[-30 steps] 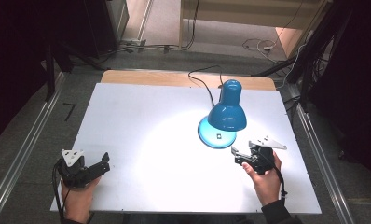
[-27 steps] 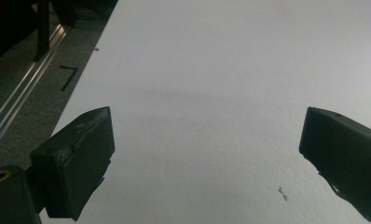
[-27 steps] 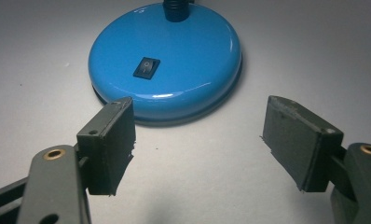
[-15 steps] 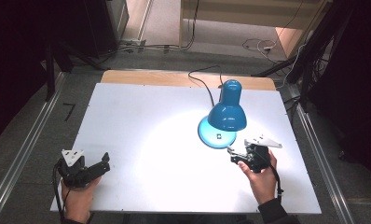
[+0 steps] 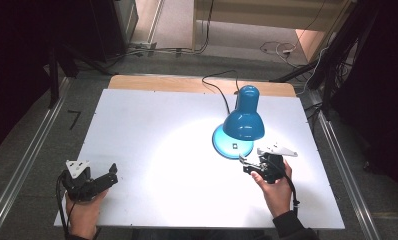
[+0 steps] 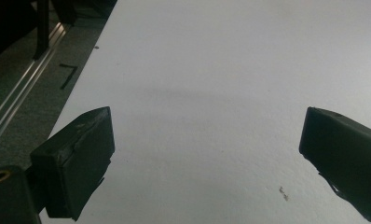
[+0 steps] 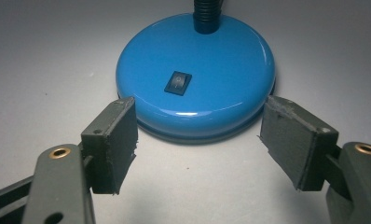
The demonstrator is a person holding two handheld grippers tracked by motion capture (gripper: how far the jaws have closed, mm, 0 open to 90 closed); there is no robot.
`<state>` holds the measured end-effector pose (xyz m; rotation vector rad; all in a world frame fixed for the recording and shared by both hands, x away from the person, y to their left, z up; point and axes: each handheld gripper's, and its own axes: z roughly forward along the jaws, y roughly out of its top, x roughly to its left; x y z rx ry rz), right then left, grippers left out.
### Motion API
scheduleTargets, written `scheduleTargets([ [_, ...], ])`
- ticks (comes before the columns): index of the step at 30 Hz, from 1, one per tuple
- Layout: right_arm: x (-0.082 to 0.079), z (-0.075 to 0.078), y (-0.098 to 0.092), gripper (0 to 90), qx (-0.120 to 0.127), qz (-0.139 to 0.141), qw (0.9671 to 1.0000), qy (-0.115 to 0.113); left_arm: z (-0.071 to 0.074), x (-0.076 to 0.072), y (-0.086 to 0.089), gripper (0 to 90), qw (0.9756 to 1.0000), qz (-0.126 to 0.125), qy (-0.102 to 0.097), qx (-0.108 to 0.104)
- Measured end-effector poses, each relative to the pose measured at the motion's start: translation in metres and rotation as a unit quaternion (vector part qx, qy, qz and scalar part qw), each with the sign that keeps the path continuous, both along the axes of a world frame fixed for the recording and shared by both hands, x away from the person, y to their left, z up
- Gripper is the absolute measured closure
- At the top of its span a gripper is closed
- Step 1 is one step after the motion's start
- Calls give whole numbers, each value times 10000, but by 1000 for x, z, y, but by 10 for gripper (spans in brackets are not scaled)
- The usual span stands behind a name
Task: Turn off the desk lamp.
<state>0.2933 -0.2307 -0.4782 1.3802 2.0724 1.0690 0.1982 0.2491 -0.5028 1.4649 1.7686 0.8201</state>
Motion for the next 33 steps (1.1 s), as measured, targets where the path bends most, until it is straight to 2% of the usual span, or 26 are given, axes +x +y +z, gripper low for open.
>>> scheduleTargets([
  [10,4,-1,5,281,19,11,10000,8,0,0,0,39,10000,12,-9,-11],
  [22,8,-3,14,365,30,89,9999,-50,0,0,0,39,10000,11,-20,-18],
  [28,11,-4,19,471,54,136,9999,-86,0,0,0,39,10000,6,-23,-20],
  [30,12,-6,20,547,86,154,9998,-84,1,0,0,39,10000,-20,-32,-14],
  [31,12,-6,20,547,86,154,9998,-84,1,0,0,39,10000,-20,-32,-14],
  [33,13,-6,21,630,90,201,9997,-100,1,0,0,39,10000,-23,-30,-5],
])
